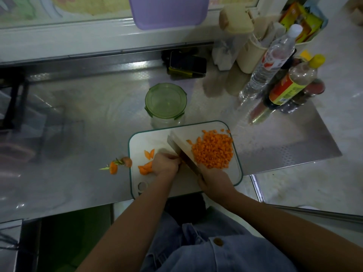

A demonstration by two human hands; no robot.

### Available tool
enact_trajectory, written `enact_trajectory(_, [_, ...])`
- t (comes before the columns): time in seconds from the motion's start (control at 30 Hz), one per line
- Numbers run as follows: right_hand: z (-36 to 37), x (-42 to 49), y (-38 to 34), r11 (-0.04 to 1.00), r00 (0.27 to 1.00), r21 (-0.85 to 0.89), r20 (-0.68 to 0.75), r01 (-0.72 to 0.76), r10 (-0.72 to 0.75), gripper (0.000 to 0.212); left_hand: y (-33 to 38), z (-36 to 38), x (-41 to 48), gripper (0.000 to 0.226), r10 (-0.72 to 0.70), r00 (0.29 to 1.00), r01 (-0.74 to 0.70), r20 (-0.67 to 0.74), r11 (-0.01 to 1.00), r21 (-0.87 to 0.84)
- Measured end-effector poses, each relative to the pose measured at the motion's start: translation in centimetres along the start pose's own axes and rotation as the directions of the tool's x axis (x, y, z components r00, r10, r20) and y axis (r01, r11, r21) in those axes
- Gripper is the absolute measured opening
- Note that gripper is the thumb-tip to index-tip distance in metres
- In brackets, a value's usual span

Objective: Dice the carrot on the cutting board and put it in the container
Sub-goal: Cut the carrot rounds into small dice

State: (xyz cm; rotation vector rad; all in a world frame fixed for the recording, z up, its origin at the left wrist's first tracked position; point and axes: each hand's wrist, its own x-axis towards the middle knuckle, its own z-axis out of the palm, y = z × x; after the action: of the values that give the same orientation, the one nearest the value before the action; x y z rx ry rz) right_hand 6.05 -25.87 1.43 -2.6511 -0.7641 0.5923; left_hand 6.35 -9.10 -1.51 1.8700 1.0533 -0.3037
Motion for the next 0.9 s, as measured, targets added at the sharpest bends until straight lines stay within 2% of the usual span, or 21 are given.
enact_trajectory(0.13, [-1.2, 0.1, 0.4, 0.995, 0.996, 0.099, -0.090, 0.031, -0.022, 0.012, -0.6, -0.3, -0.3, 0.018, 0.083, 0.997, -0.083, 0.002, 0.996, 0.040])
enact_trajectory(0.27, [-1.9, 0.6, 1.0, 0.991, 0.995, 0.133, -0.099, 0.024, -0.011, 0.013, -0.8, -0.8, -0.9, 0.015, 0.213, 0.977, -0.210, -0.034, 0.975, 0.069])
enact_trajectory(0.4, [-2.1, 0.6, 1.4, 0.975, 0.992, 0.223, -0.124, -0.011, 0.039, 0.013, -0.5, -1.9, -1.7, 0.009, 0.388, 0.918, -0.367, -0.075, 0.907, 0.207])
enact_trajectory(0.5, [-1.8, 0.5, 1.7, 0.971, 0.993, 0.238, -0.106, -0.023, 0.050, 0.012, -0.2, -2.1, -1.5, 0.012, 0.475, 0.879, -0.443, -0.031, 0.840, 0.314])
enact_trajectory(0.6, [-1.4, 0.2, 2.0, 0.968, 0.994, 0.245, -0.083, -0.048, 0.071, 0.012, -0.1, -1.8, -1.5, 0.018, 0.502, 0.863, -0.490, 0.052, 0.808, 0.328])
enact_trajectory(0.7, [-1.1, -0.1, 2.1, 0.972, 0.994, 0.232, -0.083, -0.049, 0.070, 0.013, -0.4, -1.6, -1.5, 0.017, 0.520, 0.854, -0.495, 0.022, 0.798, 0.345])
enact_trajectory(0.8, [-1.4, 0.1, 2.0, 0.962, 0.987, 0.263, -0.115, -0.076, 0.110, 0.012, -0.7, -1.9, -1.0, 0.015, 0.614, 0.788, -0.563, -0.034, 0.743, 0.362])
enact_trajectory(0.9, [-2.1, 0.5, 1.7, 0.910, 0.961, 0.393, -0.173, -0.132, 0.214, 0.016, -0.1, -2.0, -0.4, 0.026, 0.706, 0.703, -0.665, 0.086, 0.610, 0.430])
